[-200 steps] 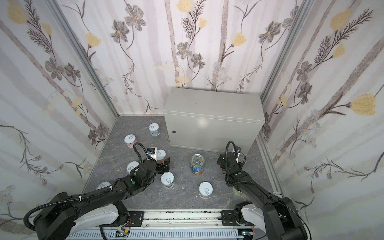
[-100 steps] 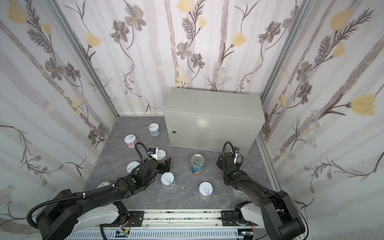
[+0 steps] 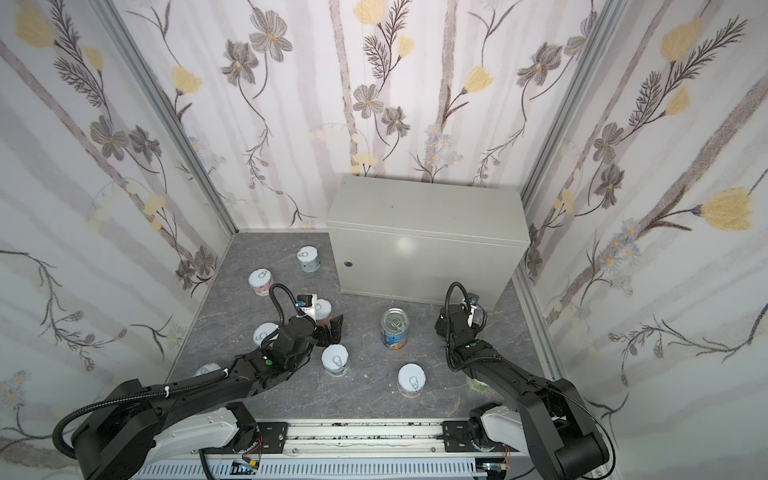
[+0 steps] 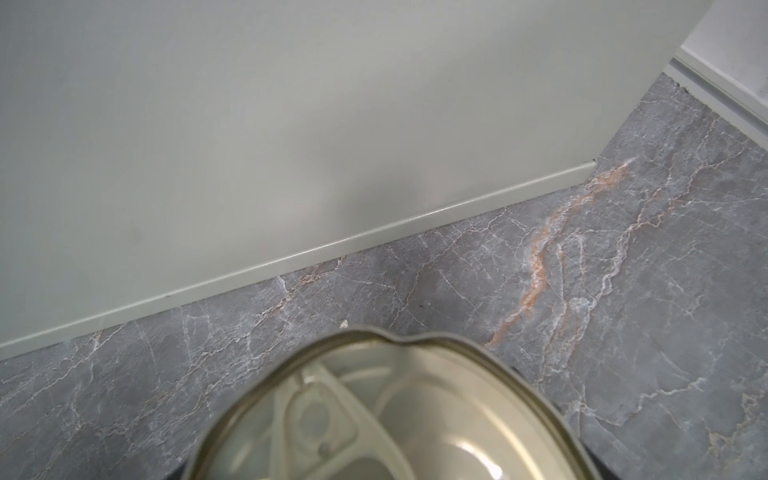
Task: Place and organize the canned foods onto the counter
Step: 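Close the right gripper on the blue tomato can's rim and lift it, then raise the tomato can over the cabinet with the right gripper while the left arm rises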
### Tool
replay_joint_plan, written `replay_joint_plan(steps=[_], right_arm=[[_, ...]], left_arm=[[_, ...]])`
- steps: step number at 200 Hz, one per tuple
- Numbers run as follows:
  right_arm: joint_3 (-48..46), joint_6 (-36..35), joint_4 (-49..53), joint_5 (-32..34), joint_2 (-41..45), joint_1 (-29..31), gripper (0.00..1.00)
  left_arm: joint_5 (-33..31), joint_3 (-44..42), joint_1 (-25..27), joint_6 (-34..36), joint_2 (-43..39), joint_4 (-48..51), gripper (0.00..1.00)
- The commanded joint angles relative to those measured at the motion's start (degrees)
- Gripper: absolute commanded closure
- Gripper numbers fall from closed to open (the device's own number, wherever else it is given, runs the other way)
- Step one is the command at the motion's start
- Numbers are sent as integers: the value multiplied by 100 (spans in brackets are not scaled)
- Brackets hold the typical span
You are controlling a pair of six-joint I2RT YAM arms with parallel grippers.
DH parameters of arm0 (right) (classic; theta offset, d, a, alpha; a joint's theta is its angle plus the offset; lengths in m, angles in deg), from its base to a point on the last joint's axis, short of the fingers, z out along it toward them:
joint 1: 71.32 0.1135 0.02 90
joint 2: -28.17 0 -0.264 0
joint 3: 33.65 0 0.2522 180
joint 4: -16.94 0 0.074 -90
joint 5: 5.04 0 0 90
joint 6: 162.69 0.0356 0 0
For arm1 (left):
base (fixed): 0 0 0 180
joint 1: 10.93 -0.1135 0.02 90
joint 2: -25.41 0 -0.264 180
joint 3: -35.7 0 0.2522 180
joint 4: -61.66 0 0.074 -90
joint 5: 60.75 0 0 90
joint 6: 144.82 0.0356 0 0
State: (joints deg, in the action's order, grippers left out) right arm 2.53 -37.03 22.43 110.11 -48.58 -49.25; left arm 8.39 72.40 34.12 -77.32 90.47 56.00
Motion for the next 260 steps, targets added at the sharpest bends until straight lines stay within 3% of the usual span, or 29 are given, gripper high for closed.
replay_joint_plan(steps=[1,84,165,203,260], right_arm=[[0,5,-182,-229,46,34,37],[368,-354,435,-553,586,311,41],[1292,-986,2116,-784,1608,693,45],[2000,-1357,2995,-1300,1874,756,46],[3303,-1656,3829,-1438,1963,967,47]], left_arm=[[8,78,-9,-26,-26,-141,0],[116,165,-5,-87,-483,244,0],[282,565,-6,-39,-1294,1314,0],[345,996,-6,7,-1461,1761,0],[256,2298,-5,557,-1175,2622,0]])
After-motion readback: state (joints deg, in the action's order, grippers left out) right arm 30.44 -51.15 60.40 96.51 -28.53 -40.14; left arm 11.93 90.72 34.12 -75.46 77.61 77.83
